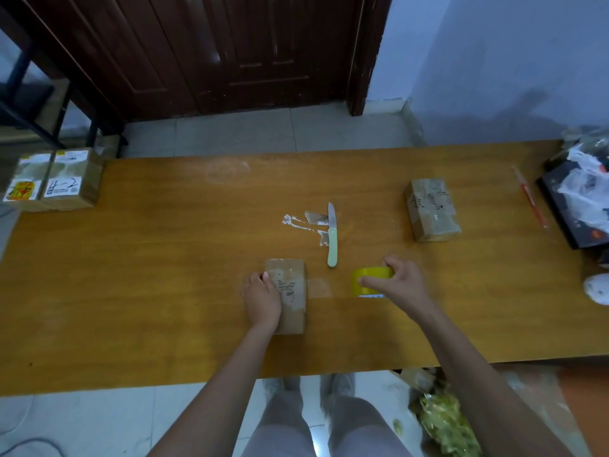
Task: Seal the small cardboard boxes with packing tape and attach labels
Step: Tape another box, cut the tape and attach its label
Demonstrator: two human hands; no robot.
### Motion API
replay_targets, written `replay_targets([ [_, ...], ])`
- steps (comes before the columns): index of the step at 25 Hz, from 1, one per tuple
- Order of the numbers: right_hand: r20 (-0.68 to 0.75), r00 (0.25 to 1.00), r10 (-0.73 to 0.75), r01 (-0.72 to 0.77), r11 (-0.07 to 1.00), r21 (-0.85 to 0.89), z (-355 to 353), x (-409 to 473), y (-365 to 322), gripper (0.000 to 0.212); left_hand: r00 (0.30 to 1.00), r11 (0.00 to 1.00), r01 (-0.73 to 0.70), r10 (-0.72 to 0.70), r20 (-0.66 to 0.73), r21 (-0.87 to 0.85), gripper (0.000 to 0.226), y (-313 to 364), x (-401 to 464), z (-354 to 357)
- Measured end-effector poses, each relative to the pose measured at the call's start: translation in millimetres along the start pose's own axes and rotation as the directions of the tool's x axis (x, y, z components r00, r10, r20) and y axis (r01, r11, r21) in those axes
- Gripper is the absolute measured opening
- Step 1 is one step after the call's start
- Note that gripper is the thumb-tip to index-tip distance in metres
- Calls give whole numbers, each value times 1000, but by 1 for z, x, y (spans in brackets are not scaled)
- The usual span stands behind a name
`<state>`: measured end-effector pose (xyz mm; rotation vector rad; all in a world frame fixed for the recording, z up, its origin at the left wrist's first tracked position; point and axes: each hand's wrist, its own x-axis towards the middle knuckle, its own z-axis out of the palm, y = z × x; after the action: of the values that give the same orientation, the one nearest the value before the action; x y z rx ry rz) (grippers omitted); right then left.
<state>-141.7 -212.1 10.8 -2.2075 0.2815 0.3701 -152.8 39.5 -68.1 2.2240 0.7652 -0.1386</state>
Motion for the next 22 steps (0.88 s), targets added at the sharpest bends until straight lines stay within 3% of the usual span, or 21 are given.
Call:
replay_targets([
  [6,9,1000,-23,19,948,317,-26,-31,-27,45,1000,1000,-10,10,5,-10,37,3,5,3],
  [13,91,981,-172,134,937,322,-69,-28,-61,42,997,999,36,-34,71,-31,40,39,-15,20],
  [15,127,972,-197,141,925,354,-70,-30,-65,40,998,990,-49,45,-33,-134,33,53,-31,19],
  [16,141,968,-209,143,916,374,-71,-31,-67,39,994,955,-112,105,-40,-276,26,59,-39,17],
  [17,158,963,-219,143,909,391,-72,-32,-71,37,990,893,-118,140,19,-435,22,67,-46,15],
  [19,182,952,-247,155,899,409,-77,-36,-79,35,948,751,84,141,284,-654,20,82,-56,13],
  [22,163,942,-293,199,880,432,-87,-44,-89,35,740,537,524,98,666,-662,33,94,-60,8],
])
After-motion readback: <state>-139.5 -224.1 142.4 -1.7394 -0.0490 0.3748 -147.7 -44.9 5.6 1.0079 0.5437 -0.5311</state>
